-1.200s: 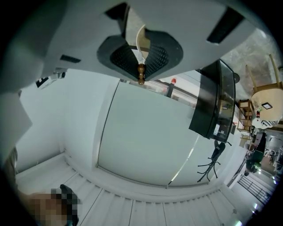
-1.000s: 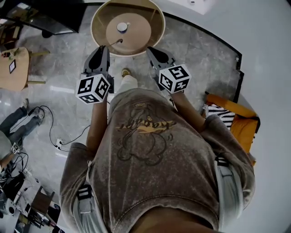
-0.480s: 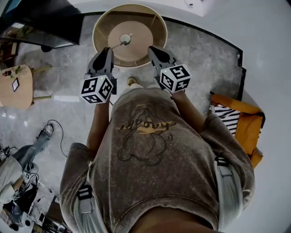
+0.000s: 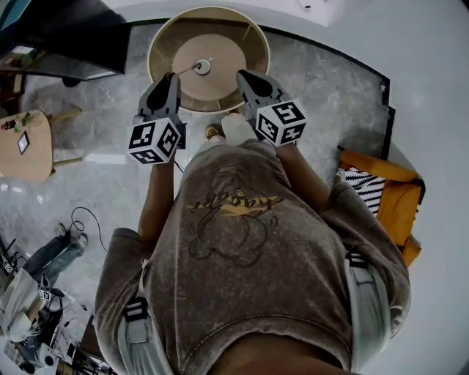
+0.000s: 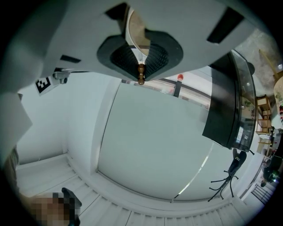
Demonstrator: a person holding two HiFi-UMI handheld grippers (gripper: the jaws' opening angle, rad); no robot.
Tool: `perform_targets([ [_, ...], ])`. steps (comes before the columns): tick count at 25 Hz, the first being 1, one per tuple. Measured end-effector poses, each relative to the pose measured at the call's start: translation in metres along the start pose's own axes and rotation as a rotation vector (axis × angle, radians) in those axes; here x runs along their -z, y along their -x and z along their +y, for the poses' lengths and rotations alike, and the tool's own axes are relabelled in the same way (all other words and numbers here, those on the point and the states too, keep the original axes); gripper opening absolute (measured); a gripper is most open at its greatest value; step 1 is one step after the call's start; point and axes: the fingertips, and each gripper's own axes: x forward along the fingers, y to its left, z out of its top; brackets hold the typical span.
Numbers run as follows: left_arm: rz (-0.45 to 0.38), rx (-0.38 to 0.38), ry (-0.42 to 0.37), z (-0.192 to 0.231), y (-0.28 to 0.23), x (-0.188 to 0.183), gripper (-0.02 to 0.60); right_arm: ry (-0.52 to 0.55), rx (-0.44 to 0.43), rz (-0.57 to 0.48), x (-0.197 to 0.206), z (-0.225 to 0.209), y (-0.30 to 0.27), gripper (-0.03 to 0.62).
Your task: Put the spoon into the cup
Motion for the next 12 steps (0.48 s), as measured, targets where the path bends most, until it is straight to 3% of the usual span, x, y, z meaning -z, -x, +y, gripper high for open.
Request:
perform_targets([
  [12,0.002,-0.034,0.0,0.016,-0.035,-0.009,0.055,0.018,-0.048,0.021,-0.017,-0.024,-0.042,0.017],
])
